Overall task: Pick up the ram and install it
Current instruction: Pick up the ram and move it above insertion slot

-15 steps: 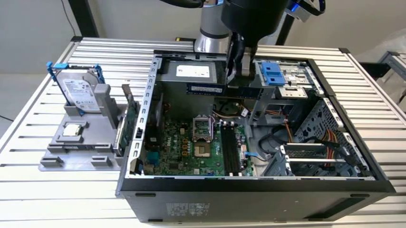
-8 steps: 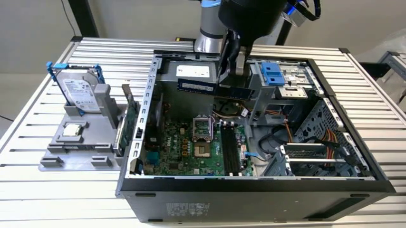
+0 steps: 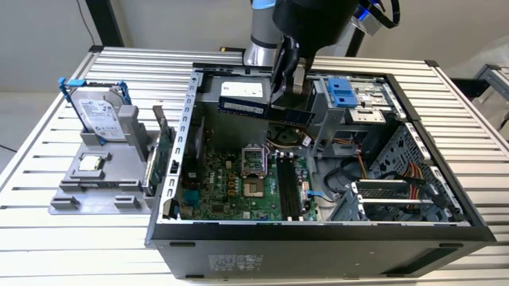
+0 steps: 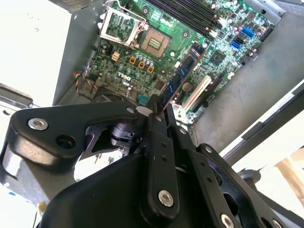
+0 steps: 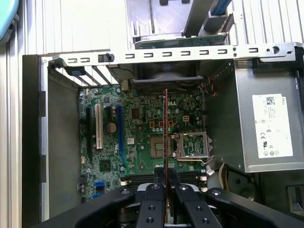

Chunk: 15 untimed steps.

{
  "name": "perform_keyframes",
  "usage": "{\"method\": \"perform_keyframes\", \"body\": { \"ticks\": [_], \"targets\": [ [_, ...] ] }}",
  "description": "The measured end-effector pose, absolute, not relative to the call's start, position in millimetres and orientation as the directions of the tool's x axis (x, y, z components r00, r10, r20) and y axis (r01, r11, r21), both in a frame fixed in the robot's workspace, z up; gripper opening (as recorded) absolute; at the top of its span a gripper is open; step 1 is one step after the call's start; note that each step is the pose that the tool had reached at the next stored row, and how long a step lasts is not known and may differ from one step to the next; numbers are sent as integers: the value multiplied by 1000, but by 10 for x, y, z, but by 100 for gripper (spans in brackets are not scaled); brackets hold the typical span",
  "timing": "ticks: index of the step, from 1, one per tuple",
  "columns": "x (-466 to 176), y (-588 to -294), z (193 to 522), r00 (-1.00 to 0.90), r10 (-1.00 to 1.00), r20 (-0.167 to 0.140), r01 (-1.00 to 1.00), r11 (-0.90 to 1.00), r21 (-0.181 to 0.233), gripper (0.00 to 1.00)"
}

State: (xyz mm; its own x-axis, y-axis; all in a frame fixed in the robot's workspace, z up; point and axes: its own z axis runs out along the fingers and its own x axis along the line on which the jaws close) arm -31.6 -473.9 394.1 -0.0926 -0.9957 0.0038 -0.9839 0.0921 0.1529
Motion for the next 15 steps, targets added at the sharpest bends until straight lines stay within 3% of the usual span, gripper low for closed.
{"method": "perform_keyframes", "body": {
  "ticks": [15],
  "targets": [
    [-316, -4739, 3940, -93, -996, 5, -982, 92, 164, 0]
  ]
}}
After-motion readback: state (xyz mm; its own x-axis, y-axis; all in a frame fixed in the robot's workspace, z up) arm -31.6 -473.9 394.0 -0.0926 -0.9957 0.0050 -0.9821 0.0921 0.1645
